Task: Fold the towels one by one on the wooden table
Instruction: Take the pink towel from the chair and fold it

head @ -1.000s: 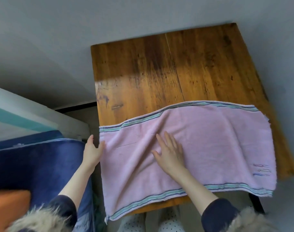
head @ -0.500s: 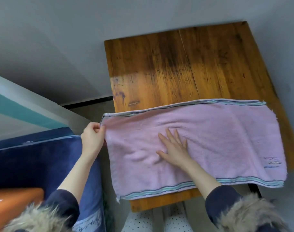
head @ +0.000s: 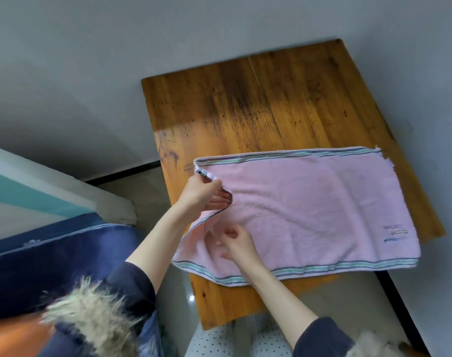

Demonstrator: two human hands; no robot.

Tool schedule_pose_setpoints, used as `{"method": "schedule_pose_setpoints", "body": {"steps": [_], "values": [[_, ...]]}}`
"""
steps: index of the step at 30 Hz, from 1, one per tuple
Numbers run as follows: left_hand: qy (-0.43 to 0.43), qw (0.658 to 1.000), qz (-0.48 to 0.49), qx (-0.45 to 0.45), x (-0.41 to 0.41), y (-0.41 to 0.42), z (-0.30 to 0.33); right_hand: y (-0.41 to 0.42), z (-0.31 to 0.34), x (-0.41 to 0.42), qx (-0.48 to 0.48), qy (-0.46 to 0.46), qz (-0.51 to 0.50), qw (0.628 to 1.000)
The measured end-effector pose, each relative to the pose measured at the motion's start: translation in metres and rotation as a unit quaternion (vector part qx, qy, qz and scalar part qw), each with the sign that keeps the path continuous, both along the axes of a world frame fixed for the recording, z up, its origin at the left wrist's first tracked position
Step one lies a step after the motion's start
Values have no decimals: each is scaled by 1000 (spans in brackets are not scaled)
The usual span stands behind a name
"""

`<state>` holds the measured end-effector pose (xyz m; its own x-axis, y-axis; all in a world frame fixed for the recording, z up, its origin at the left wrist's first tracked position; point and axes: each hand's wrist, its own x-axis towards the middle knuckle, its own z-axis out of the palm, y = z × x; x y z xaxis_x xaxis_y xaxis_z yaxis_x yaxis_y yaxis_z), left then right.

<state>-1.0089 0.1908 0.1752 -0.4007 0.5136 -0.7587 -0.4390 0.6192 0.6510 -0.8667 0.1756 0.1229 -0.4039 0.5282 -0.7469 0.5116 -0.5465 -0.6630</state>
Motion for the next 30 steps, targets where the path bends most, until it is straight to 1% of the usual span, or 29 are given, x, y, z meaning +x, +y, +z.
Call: {"method": "schedule_pose_setpoints", "body": {"steps": [2,5,7,10,15,16,19,22,26,28,30], "values": [[-4,1000,-16,8,6,4,1,-1,5,-12,0,16,-42,999],[13,999,-39,3,6,5,1,1,7,-30,43,9,-36,998],[20,999,-37,6,2,6,3,2,5,-39,-3,-3,-90,996],[22,999,-29,17,-4,5,7,1,-1,-41,-72,-18,-169,983],[30,999,-13,22,-6,4,12,6,4,-17,-65,-10,-208,976],[30,999,-10,25,-4,4,13,10,4,-9,-52,-12,-209,976],[25,999,-3,40,4,12,18,27,8,20,29,-38,-164,985],[22,998,-12,62,16,33,26,47,19,51,87,-6,-111,990],[26,995,-32,94,39,74,41,71,41,91,87,59,-21,994],[36,993,-50,102,55,93,47,75,42,112,86,57,4,995],[47,990,-74,106,73,109,52,77,43,134,84,35,-9,996]]}}
